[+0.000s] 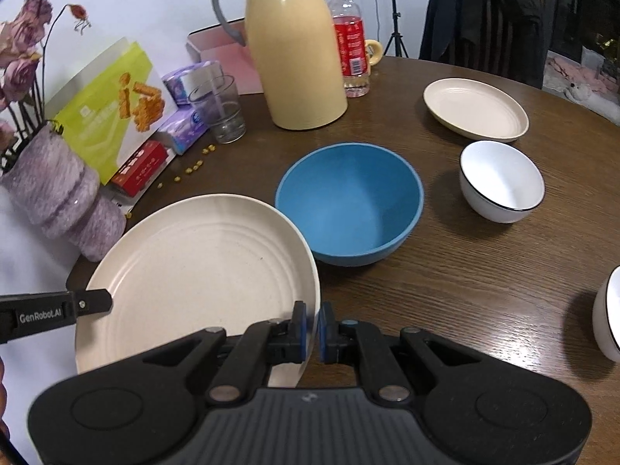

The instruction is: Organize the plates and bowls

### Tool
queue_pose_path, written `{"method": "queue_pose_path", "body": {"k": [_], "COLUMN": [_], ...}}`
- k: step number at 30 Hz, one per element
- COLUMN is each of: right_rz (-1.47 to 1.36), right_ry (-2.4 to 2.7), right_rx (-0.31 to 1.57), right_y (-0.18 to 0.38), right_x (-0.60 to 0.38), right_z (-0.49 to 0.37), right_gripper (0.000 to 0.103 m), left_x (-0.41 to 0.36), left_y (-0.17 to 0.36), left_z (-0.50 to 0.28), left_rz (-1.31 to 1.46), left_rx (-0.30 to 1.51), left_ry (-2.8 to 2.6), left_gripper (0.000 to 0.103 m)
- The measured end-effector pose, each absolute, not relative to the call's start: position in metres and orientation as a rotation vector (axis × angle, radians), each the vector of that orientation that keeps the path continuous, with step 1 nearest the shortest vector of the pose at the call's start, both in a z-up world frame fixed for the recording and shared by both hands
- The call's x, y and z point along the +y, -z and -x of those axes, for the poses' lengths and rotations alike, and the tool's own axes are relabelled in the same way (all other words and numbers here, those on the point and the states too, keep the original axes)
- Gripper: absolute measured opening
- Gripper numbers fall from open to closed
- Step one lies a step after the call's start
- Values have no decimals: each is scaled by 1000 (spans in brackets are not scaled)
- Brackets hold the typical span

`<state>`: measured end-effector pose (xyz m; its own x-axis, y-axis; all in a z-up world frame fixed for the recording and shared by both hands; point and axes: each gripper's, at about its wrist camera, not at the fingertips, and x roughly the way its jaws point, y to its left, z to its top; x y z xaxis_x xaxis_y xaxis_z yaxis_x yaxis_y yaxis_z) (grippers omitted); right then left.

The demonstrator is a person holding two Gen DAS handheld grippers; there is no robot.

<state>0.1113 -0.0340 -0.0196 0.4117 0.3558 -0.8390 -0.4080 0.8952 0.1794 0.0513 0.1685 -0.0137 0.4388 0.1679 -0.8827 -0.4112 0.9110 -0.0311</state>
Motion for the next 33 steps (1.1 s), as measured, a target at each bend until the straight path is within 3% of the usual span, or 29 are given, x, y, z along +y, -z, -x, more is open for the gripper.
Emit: {"method": "queue_pose_path", "body": {"k": [33], "right_rz": [160], "right_ry": [-542], "right_rx": [1082], "right_y": [64], "right_x": [2], "right_z": [-125], "right_gripper": [8], "left_x": [189], "left_y": [56], "left_z": [-59], "left_rz": [248], "left_rx": [1078], "left_ry": [-447], "left_gripper": [14]}}
